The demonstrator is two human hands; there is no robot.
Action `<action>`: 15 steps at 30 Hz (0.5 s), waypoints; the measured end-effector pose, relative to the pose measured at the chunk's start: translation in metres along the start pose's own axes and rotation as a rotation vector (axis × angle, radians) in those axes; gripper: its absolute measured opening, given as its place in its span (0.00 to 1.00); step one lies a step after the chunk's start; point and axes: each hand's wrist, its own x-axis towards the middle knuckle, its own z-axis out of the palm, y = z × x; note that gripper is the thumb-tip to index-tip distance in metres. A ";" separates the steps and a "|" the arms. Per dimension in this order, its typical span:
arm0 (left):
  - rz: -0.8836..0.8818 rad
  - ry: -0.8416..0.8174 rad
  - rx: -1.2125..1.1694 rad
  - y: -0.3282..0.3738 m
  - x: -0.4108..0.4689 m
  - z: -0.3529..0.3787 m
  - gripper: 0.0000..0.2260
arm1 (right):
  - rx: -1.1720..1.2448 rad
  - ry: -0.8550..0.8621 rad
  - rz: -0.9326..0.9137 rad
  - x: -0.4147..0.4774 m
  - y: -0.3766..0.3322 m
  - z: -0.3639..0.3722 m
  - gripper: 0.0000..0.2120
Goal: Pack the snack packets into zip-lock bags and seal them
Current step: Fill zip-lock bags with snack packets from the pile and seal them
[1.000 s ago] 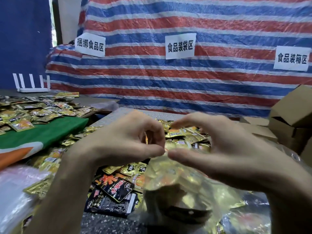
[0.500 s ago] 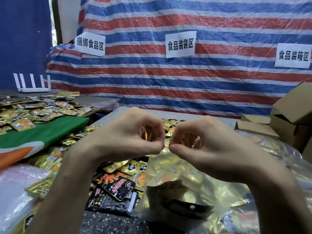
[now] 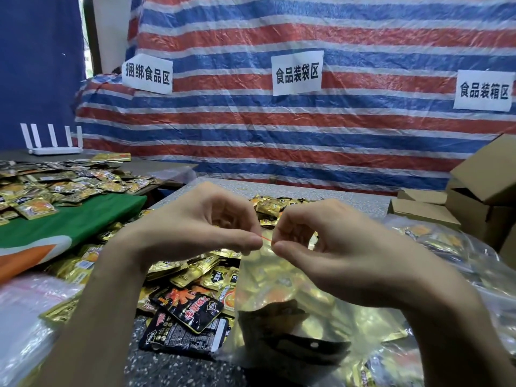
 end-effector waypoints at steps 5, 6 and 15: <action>0.058 0.063 0.065 -0.001 0.003 0.001 0.03 | -0.007 0.025 -0.010 0.000 -0.001 0.001 0.08; 0.069 0.070 0.074 -0.001 0.003 0.002 0.04 | -0.014 0.030 -0.009 0.000 0.000 0.000 0.07; 0.006 -0.035 0.001 -0.003 0.003 0.003 0.03 | -0.097 0.013 -0.056 0.004 0.000 0.003 0.06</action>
